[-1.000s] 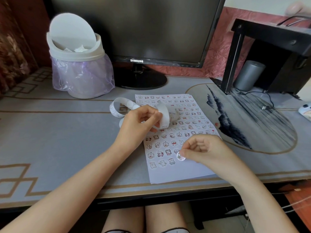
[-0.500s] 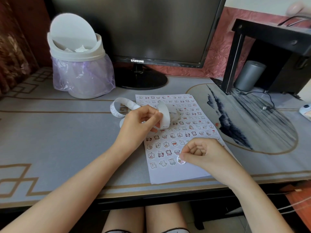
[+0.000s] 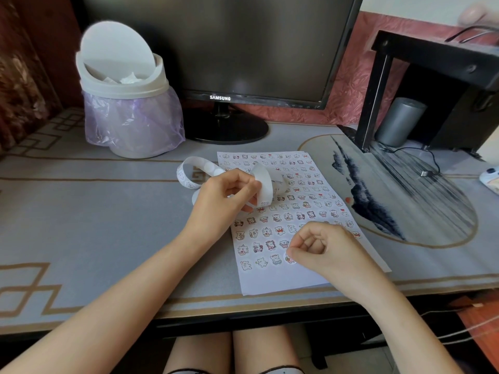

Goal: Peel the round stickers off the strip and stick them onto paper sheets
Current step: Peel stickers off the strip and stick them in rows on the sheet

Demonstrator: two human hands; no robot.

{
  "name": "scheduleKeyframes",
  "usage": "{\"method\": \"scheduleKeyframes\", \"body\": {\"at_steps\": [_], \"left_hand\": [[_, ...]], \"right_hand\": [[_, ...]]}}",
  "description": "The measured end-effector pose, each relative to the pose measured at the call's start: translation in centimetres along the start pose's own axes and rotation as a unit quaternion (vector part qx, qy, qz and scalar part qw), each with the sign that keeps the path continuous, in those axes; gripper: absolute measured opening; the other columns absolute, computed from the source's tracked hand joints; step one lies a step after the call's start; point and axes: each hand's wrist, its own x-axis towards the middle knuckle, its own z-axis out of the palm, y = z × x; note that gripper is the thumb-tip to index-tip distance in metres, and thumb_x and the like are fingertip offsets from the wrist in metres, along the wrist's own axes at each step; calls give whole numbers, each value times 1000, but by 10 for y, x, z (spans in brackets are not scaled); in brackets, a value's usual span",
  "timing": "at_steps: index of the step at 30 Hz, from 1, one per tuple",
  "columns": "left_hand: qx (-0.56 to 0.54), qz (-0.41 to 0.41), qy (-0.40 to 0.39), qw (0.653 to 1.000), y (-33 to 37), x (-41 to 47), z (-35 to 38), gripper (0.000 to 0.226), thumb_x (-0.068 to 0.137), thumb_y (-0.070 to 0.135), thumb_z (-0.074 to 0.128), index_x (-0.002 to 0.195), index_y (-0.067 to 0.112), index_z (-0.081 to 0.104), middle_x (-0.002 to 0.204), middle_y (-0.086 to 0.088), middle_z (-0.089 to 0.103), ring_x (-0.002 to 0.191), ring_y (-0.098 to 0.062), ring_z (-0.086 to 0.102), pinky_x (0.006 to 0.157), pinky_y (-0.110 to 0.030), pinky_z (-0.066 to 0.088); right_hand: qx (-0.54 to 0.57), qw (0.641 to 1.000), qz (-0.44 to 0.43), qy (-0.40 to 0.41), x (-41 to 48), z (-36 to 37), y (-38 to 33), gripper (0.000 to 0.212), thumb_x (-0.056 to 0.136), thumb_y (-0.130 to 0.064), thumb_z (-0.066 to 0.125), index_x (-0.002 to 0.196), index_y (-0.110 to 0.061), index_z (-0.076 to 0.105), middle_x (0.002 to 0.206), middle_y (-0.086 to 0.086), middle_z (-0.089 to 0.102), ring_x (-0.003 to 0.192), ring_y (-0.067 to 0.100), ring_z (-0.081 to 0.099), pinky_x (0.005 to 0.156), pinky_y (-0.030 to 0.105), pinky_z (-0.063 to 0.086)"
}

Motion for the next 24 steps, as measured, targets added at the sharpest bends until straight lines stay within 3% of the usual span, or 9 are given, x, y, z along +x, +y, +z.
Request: {"method": "scheduleKeyframes", "body": {"at_steps": [5, 10, 17, 24], "left_hand": [[3, -1, 1, 1000, 0, 0, 0, 13, 92, 14, 59, 83, 9, 66, 80, -11, 70, 73, -15, 66, 69, -26, 57], [3, -2, 1, 1000, 0, 0, 0, 13, 92, 14, 59, 83, 8, 66, 80, -11, 70, 73, -14, 67, 69, -27, 58], [4, -2, 1, 1000, 1, -1, 0, 13, 92, 14, 59, 82, 9, 65, 79, -10, 70, 71, -11, 66, 68, -25, 57], [9, 0, 0, 1000, 1, 0, 1, 13, 92, 14, 59, 82, 8, 65, 77, -7, 69, 71, -9, 65, 68, -25, 57]], "right_hand": [[-6, 1000, -12, -3, -1, 0, 3, 12, 76, -19, 74, 71, -23, 65, 54, -16, 54, 50, 1, 41, 57, 17, 38], [-5, 1000, -23, 0, 0, -1, 7, 28, 78, -19, 74, 89, -31, 51, 66, -9, 55, 54, 3, 43, 59, 16, 39], [-6, 1000, -21, 22, 3, 1, 12, 15, 82, -19, 69, 84, -28, 57, 68, -9, 52, 53, 3, 43, 63, 23, 39], [-11, 999, -7, 31, 3, 3, 10, 18, 77, -27, 74, 82, -31, 57, 65, -11, 50, 53, 1, 44, 63, 24, 40]]}}
